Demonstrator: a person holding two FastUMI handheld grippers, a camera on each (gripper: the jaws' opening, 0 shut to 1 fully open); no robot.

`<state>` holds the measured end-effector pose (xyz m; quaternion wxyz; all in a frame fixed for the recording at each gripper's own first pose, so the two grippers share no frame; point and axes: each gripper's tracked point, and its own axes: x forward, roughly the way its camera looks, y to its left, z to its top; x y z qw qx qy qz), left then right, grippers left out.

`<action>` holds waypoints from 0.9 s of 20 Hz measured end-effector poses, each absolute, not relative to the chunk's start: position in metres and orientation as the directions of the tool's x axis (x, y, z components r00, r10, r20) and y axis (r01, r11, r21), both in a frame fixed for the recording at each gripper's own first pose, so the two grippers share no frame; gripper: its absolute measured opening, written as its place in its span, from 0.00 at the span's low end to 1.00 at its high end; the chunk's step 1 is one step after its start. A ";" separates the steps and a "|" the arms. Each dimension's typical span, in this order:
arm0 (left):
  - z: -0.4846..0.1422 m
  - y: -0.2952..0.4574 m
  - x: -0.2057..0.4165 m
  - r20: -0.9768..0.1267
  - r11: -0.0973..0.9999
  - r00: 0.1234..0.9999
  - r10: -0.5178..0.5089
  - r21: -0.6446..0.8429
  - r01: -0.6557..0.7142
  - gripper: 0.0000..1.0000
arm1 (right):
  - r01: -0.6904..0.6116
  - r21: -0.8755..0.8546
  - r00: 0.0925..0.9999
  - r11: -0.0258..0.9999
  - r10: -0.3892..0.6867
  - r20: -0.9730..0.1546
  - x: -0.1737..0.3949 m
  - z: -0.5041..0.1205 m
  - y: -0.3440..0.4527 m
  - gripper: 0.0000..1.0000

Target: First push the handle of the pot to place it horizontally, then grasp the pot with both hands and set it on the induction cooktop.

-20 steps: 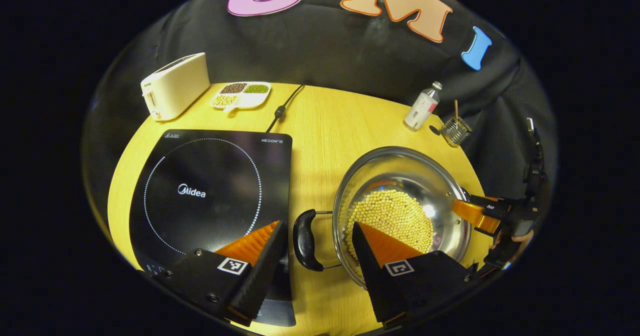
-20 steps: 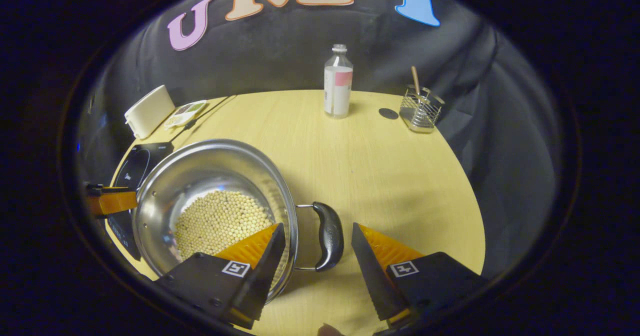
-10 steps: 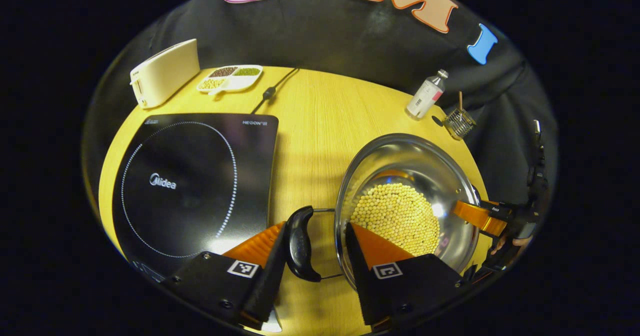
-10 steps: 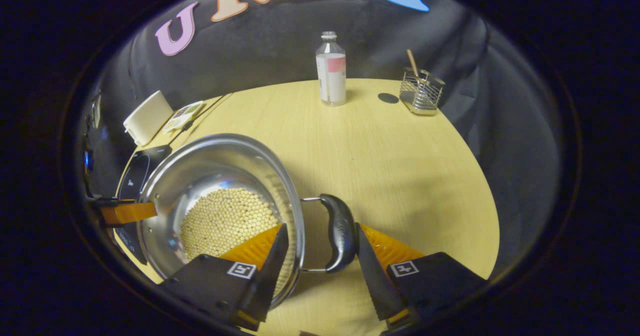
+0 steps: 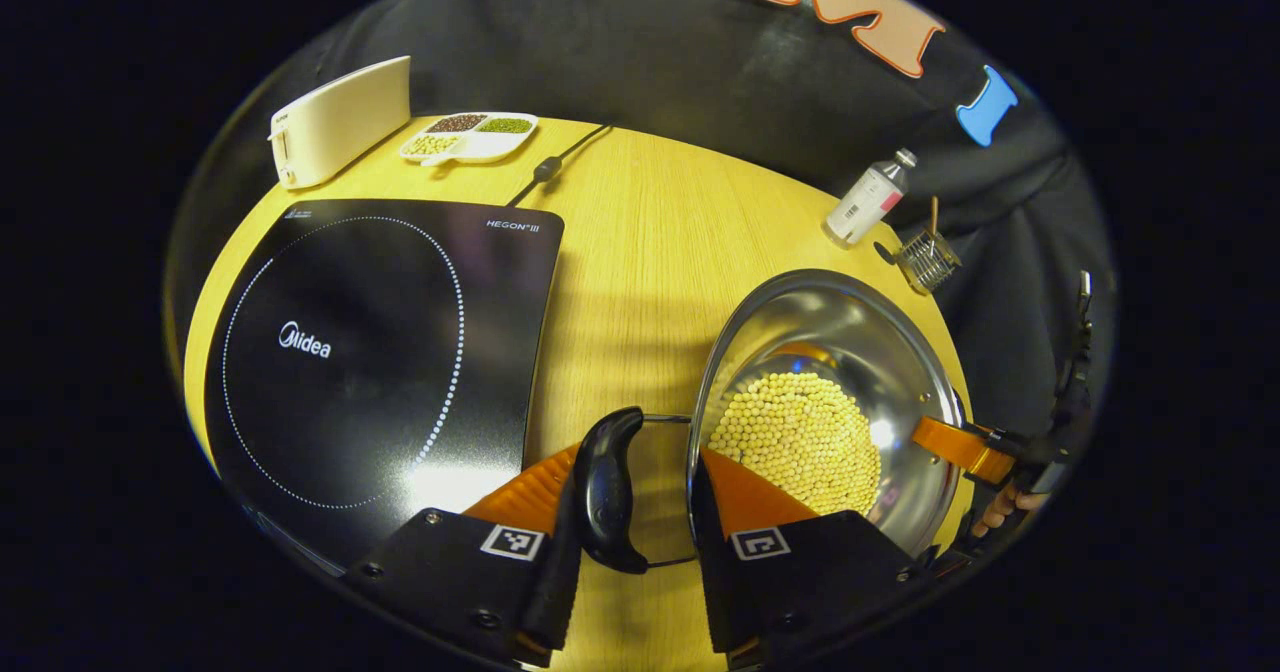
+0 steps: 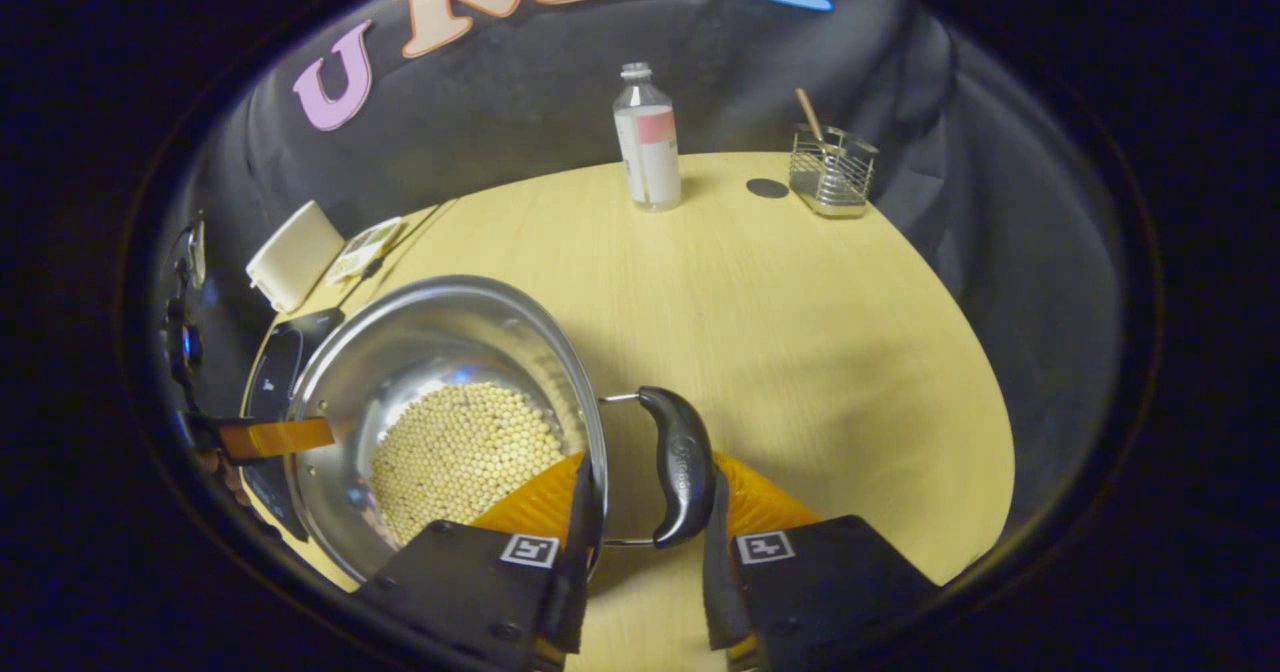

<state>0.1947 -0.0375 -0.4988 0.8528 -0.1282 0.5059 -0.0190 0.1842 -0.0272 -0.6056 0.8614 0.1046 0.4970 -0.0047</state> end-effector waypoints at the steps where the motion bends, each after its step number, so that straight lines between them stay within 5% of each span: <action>1: -0.500 -0.039 0.194 -0.861 0.968 0.482 -0.163 -0.235 -0.092 0.52 | 0.107 0.179 0.510 0.978 0.100 -0.855 0.180 -0.599 -0.028 0.43; 7: -0.477 -0.035 0.188 -0.854 0.967 0.496 -0.157 -0.234 -0.098 0.49 | 0.123 0.201 0.518 0.972 0.110 -0.848 0.174 -0.584 -0.026 0.44; 8: -0.471 -0.033 0.188 -0.854 0.967 0.498 -0.153 -0.232 -0.101 0.50 | 0.124 0.207 0.522 0.970 0.114 -0.846 0.172 -0.578 -0.024 0.38; 9: -0.465 -0.029 0.187 -0.853 0.968 0.501 -0.148 -0.228 -0.102 0.49 | 0.121 0.212 0.527 0.970 0.118 -0.842 0.172 -0.572 -0.021 0.50; 14: -0.438 -0.007 0.182 -0.844 0.973 0.521 -0.127 -0.208 -0.101 0.50 | 0.113 0.239 0.543 0.965 0.142 -0.828 0.166 -0.547 -0.009 0.37; 18: -0.430 0.018 0.175 -0.839 0.972 0.529 -0.126 -0.210 -0.101 0.49 | 0.105 0.236 0.539 0.966 0.144 -0.830 0.162 -0.535 0.019 0.44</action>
